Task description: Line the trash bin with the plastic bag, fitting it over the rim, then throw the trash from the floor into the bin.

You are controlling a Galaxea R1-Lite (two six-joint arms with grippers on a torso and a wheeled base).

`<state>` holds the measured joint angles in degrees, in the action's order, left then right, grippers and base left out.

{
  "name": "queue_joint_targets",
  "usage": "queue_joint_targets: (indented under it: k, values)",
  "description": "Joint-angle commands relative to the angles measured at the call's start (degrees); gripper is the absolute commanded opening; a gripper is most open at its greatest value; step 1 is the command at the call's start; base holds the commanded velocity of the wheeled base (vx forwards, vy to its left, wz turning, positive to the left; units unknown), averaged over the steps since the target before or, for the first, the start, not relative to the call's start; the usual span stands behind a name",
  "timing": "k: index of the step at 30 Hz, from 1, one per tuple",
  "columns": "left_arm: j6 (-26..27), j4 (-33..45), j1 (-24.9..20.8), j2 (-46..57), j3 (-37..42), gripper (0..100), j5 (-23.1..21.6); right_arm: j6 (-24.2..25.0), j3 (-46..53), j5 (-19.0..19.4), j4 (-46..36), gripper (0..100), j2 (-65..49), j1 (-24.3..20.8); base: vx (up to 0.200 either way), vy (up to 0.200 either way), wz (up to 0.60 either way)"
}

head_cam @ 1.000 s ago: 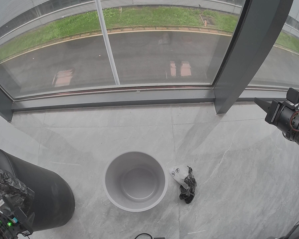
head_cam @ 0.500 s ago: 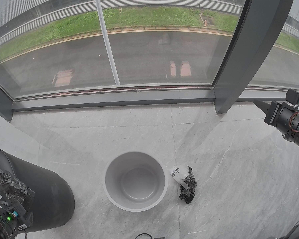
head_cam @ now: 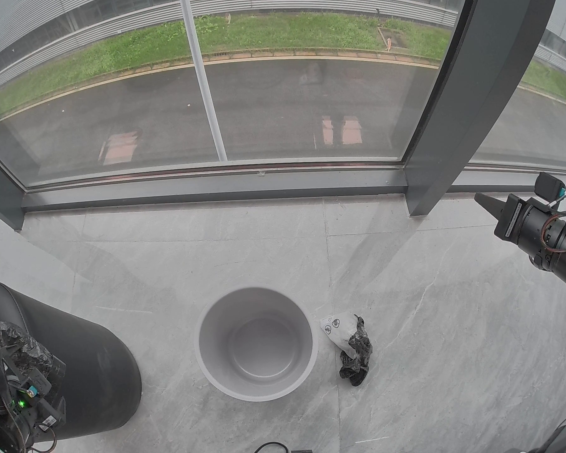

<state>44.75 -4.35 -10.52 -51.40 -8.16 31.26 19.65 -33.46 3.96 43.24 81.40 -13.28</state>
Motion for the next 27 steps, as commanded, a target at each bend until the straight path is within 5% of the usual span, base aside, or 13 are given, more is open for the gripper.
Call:
queue_joint_targets:
  k: [1,5,9,27]
  values:
    - [-7.93,-0.13,-3.89,-7.75,-0.63,100,-0.06,0.04,0.06,-0.01,0.0,0,0.61,0.0,0.0,0.0,0.0]
    - [-18.03,-0.04,-8.55,-12.5,-1.16,100,0.3,-0.05,0.06,-0.01,0.09,0,1.31,0.0,0.0,0.0,0.0]
    - [-22.08,-0.22,-9.61,-15.31,-1.25,100,0.65,-0.05,-0.02,-0.01,0.18,0,1.92,0.0,0.0,0.0,0.0]
    - [-22.08,-5.76,-12.24,-10.22,2.35,100,12.07,-0.05,-0.02,-0.01,0.27,0,2.19,0.09,0.0,0.0,0.0]
